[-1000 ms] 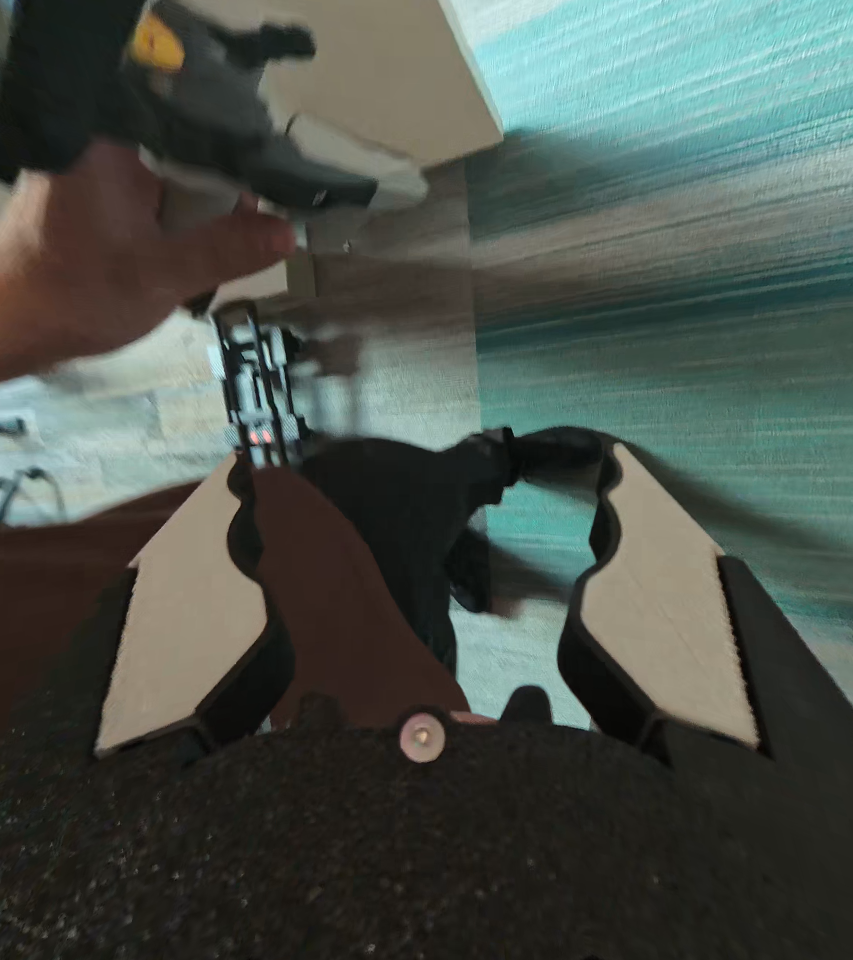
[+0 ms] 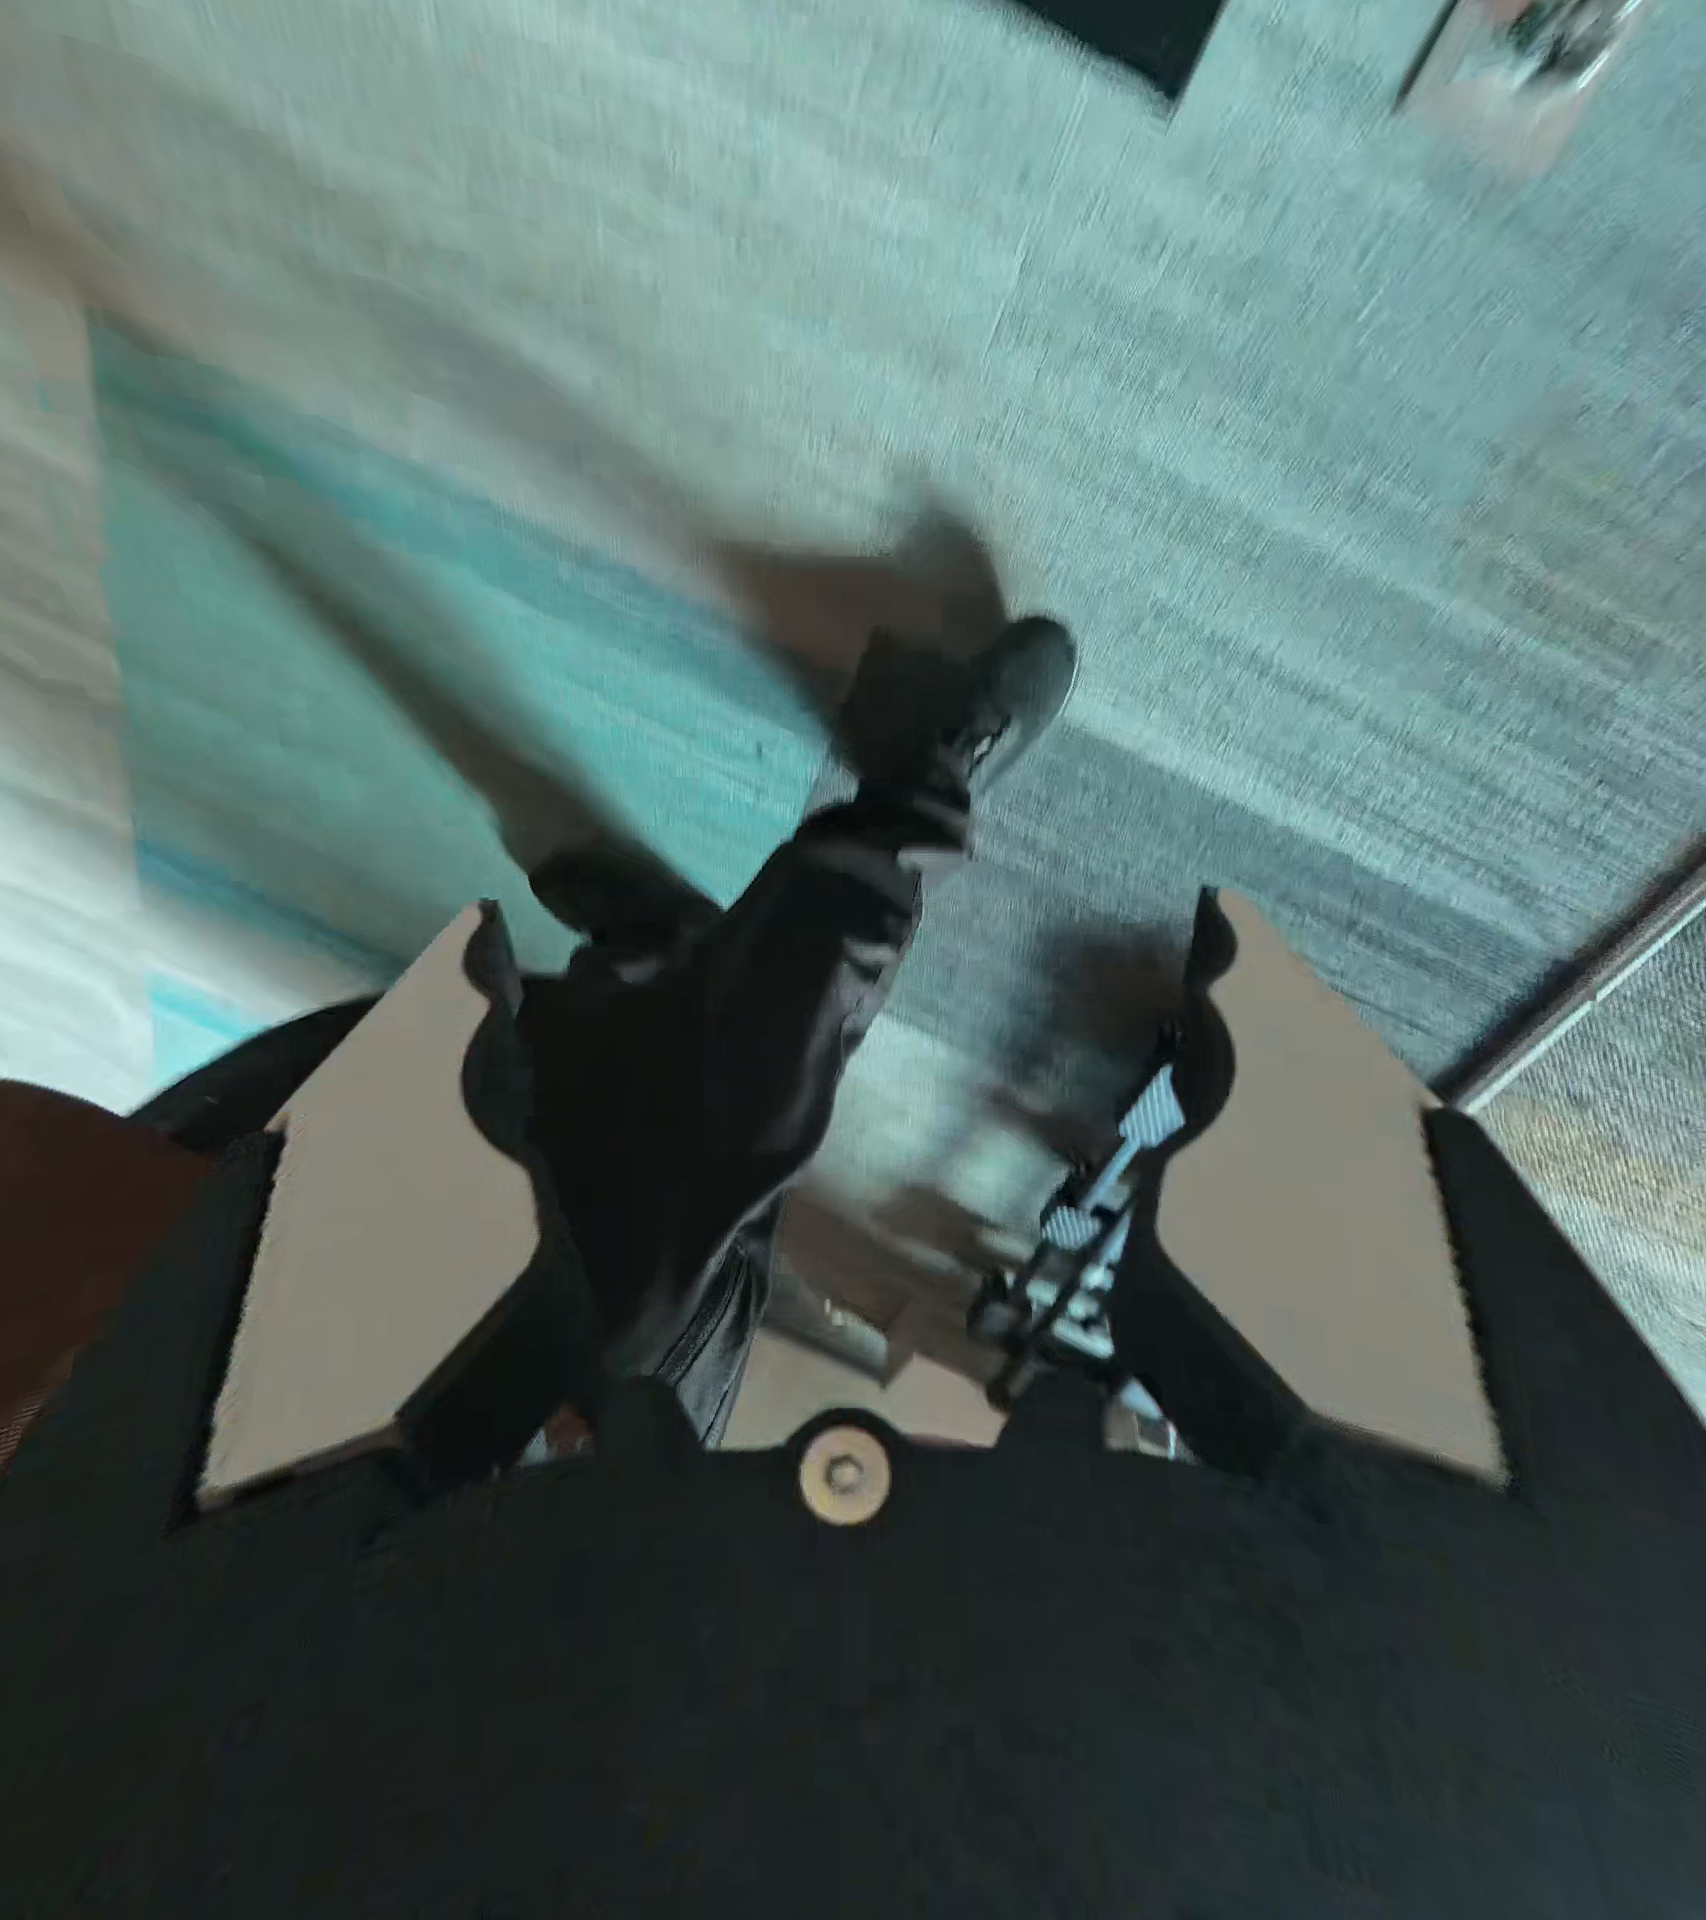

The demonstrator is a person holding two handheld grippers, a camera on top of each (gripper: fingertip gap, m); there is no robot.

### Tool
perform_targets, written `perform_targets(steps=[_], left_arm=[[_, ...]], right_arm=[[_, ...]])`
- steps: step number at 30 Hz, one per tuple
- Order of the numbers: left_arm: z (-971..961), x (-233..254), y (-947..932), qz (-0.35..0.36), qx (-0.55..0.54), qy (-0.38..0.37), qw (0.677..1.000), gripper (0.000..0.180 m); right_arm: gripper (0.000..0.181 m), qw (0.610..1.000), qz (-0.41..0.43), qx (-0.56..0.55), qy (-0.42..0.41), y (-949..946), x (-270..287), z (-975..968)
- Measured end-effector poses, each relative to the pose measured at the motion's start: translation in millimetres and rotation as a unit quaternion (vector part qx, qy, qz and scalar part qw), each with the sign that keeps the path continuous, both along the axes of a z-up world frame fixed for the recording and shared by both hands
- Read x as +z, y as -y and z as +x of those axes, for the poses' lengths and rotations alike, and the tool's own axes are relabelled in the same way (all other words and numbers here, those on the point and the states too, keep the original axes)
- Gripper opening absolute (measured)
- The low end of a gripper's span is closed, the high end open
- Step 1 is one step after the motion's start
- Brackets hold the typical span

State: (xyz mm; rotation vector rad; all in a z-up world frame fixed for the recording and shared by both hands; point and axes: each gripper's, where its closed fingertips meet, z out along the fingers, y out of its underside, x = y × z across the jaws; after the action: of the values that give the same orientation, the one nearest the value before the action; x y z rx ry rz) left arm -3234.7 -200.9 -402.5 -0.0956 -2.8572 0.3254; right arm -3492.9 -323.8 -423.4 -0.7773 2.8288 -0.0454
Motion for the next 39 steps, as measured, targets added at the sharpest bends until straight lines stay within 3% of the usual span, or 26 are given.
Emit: perform_targets(steps=[3, 8, 15, 19, 26, 31, 39], left_arm=[[-51.3, 38.2, 112.6, -0.026, -0.035, 0.024, 0.999, 0.103], [-138.5, 83.4, 234.8, -0.079, -0.041, -0.003, 0.996, 0.103], [-175.7, 46.1, 277.6, -0.038, -0.094, 0.018, 0.995, 0.099], [-165.3, 21.0, 306.4, -0.020, -0.094, 0.033, 0.995, 0.099], [-165.7, 5.9, 398.2, -0.065, -0.102, -0.020, 0.992, 0.098], [-153.0, 4.1, 454.0, -0.064, -0.121, -0.024, 0.990, 0.098], [-113.7, -2.7, 500.0, -0.073, -0.041, -0.027, 0.996, 0.095]], right_arm=[[0.124, 0.998, -0.057, -0.013, 0.030, 79.5, 38.1, -38.2], [0.124, 0.992, -0.113, -0.007, 0.051, 165.5, 77.7, -75.4], [0.121, 0.985, -0.124, -0.021, 0.114, 227.7, 74.2, -87.3], [0.120, 0.989, -0.115, -0.022, 0.094, 254.1, 57.9, -103.4], [0.118, 0.992, -0.113, -0.022, 0.043, 329.3, 50.4, -109.6], [0.115, 0.986, -0.129, -0.069, 0.085, 399.7, 74.4, -91.6], [0.106, 0.984, -0.150, -0.007, 0.100, 511.9, 83.5, -55.4]])
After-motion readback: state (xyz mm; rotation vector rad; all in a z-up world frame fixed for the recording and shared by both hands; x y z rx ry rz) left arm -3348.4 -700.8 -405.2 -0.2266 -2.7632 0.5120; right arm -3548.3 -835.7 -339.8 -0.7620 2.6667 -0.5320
